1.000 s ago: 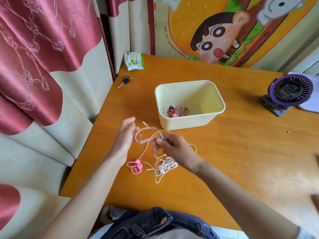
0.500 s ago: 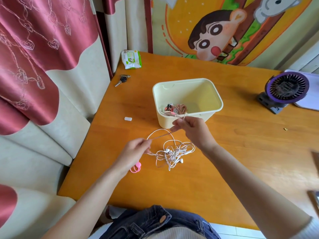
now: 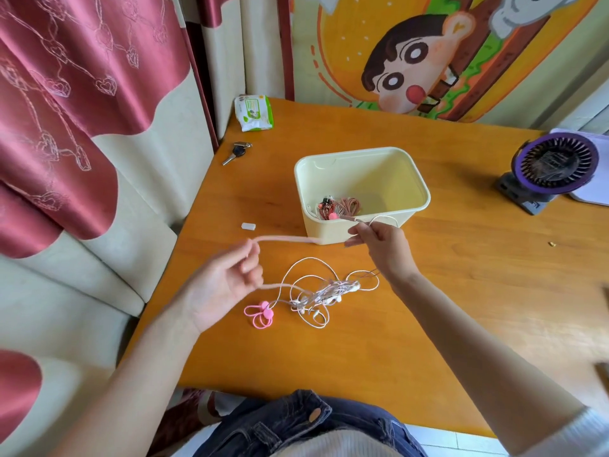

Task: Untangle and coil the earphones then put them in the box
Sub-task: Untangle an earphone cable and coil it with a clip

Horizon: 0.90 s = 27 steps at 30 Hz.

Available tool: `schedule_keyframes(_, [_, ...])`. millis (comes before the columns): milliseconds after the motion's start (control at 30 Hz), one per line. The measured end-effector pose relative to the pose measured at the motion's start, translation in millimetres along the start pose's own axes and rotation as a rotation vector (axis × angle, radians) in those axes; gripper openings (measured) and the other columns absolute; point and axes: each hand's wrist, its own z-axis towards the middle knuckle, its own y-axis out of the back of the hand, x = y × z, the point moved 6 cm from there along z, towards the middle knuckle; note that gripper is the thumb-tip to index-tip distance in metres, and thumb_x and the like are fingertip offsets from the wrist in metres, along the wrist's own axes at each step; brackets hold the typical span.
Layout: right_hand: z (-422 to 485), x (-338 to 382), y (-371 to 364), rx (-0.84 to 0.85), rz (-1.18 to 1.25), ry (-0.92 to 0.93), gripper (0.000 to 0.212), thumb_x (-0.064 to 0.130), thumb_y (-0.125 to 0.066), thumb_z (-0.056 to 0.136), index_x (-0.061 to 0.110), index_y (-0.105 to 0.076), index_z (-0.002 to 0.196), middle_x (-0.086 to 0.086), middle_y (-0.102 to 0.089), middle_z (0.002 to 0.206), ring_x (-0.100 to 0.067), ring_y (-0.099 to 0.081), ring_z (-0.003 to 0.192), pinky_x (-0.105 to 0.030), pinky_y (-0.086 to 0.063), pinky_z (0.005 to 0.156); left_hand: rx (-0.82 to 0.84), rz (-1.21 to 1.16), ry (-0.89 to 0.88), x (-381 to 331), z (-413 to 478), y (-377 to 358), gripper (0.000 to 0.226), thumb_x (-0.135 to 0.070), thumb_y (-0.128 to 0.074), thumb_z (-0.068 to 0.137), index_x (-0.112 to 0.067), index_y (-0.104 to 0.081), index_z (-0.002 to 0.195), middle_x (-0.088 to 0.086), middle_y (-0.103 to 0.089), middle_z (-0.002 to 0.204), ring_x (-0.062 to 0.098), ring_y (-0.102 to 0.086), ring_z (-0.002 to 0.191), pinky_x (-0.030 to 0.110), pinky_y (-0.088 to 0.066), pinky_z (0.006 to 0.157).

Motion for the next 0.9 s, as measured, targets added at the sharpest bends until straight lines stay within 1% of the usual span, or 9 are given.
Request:
schedule_keyframes(67, [-2,-2,-4,0.044,-0.001,-0.015,0.03,0.027,-0.047,0.097,0.013,-0.069,0.083,0.001,-0.071,0.071,0.005,-0.047,0.044,-0.014,-0.031,0.05,-0.001,-0.096,-0.101,-10,0,2,0.03,-0.025,-0.045,0.089,-0.02,-0.07,0.073,-0.004,-0.038,0.057,0.01,-0.044,0.053,0.026,-0.052,0.07])
schedule_keyframes(133, [-5,-8,-10,0.13,-0.015,-0.045,0.033,0.03,-0.045,0.098,0.018,-0.069,0.078,0.005,-0.07,0.066,0.001,-0.047,0.05,-0.019,-0.035,0.056,-0.065,-0.002,-0.147,-14,0,10,0.029,-0.025,-0.045,0.091,-0.02,-0.071,0.08,-0.005,-0.033,0.056,0.006,-0.033,0.045,0.017,-0.044,0.05])
schedule_keyframes(200, [-8,-14,-13,0.175,-0.048,-0.076,0.035,0.029,-0.044,0.098,0.019,-0.069,0.076,0.006,-0.068,0.059,-0.009,-0.045,0.052,-0.021,-0.036,0.054,-0.183,0.373,-0.212,-22,-4,20,0.025,-0.022,-0.046,0.096,-0.018,-0.069,0.086,-0.008,-0.034,0.052,0.006,-0.028,0.043,0.015,-0.025,0.041])
schedule_keyframes(300, [-7,-20,-3,0.114,-0.097,-0.108,0.036,0.027,-0.043,0.099,0.012,-0.069,0.08,0.003,-0.062,0.055,-0.003,-0.039,0.033,-0.012,-0.031,0.041,-0.346,1.057,-0.366,-35,-10,32,0.023,-0.018,-0.05,0.095,-0.024,-0.07,0.085,-0.002,-0.063,0.063,0.02,-0.056,0.06,0.021,-0.04,0.059])
schedule_keyframes(367, [-7,-22,1,0.07,-0.12,-0.106,0.036,0.027,-0.043,0.098,0.012,-0.069,0.08,0.004,-0.06,0.051,-0.001,-0.042,0.033,-0.011,-0.032,0.039,-0.361,1.178,-0.349,-35,-12,34,0.021,-0.02,-0.052,0.094,-0.024,-0.07,0.085,0.003,-0.07,0.083,0.026,-0.063,0.082,0.025,-0.043,0.068])
schedule_keyframes(467, [-7,-19,-3,0.073,-0.207,-0.062,0.036,0.03,-0.042,0.098,0.019,-0.067,0.076,0.007,-0.06,0.052,-0.002,-0.049,0.042,-0.019,-0.037,0.05,-0.404,1.306,-0.36,-37,-12,32,0.019,-0.023,-0.05,0.095,-0.024,-0.068,0.088,-0.002,-0.07,0.085,0.019,-0.062,0.077,0.021,-0.044,0.062])
schedule_keyframes(600, [-15,1,-20,0.162,-0.232,0.086,0.028,0.031,-0.048,0.096,0.026,-0.067,0.076,0.013,-0.063,0.061,-0.001,-0.048,0.046,-0.015,-0.033,0.049,-0.37,0.908,-0.414,-40,-6,18,0.023,-0.02,-0.046,0.098,-0.021,-0.068,0.089,-0.013,-0.045,0.045,0.007,-0.037,0.043,0.02,-0.029,0.046])
schedule_keyframes(767, [-44,28,-67,0.479,-0.004,0.237,0.009,0.022,-0.062,0.089,0.031,-0.065,0.092,0.019,-0.065,0.09,-0.003,-0.046,0.055,-0.015,-0.039,0.06,-0.136,0.506,-0.423,-36,2,-40,0.023,-0.018,-0.045,0.098,-0.016,-0.068,0.095,-0.007,-0.024,0.051,0.007,-0.018,0.042,0.017,-0.016,0.039])
schedule_keyframes(900, [-62,40,-91,0.546,0.001,0.291,0.01,0.018,-0.063,0.089,0.02,-0.064,0.099,0.024,-0.059,0.071,-0.002,-0.038,0.05,-0.014,-0.032,0.055,-0.009,0.382,-0.408,-35,5,-75,0.022,-0.016,-0.045,0.097,-0.014,-0.067,0.095,-0.004,-0.024,0.055,0.006,-0.018,0.044,0.016,-0.017,0.039])
